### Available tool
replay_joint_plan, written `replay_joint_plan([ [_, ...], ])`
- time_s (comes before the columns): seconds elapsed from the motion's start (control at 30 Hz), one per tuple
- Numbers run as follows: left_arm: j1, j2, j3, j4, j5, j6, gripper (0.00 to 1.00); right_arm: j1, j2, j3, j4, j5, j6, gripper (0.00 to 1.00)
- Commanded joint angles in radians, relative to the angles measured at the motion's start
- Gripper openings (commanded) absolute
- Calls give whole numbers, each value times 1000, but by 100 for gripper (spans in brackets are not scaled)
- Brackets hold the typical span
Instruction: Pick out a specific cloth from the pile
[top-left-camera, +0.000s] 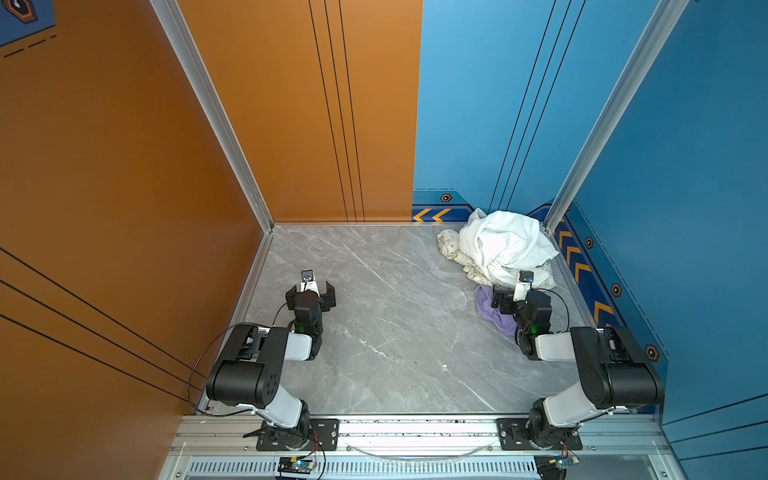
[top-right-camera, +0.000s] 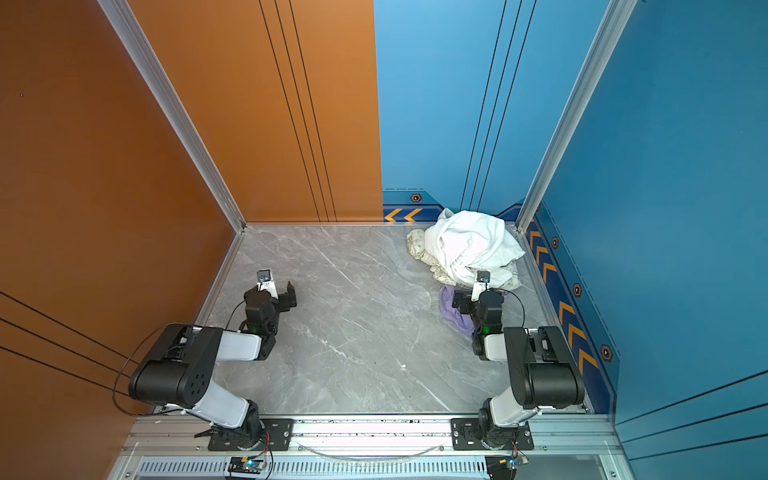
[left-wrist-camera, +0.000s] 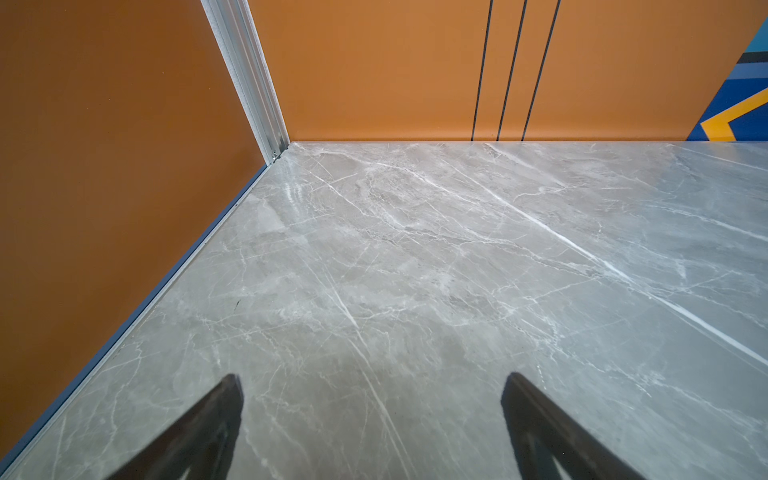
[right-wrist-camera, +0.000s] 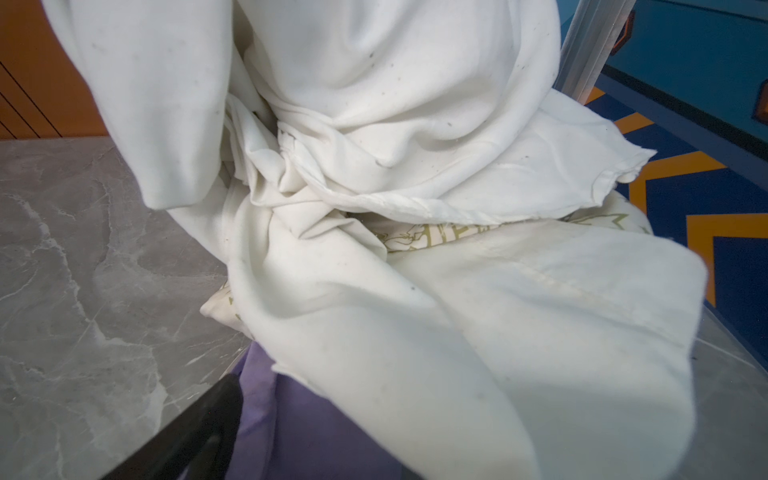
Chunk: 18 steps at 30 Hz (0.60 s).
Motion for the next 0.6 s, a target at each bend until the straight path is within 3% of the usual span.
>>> replay_joint_plan([
  [0.0, 7, 7, -10, -9, -11, 15, 98, -5, -1, 15, -23, -9, 18, 100],
  [0.57, 24, 8, -8, -12, 17, 5, 98, 0, -2, 25, -42, 54, 35, 100],
])
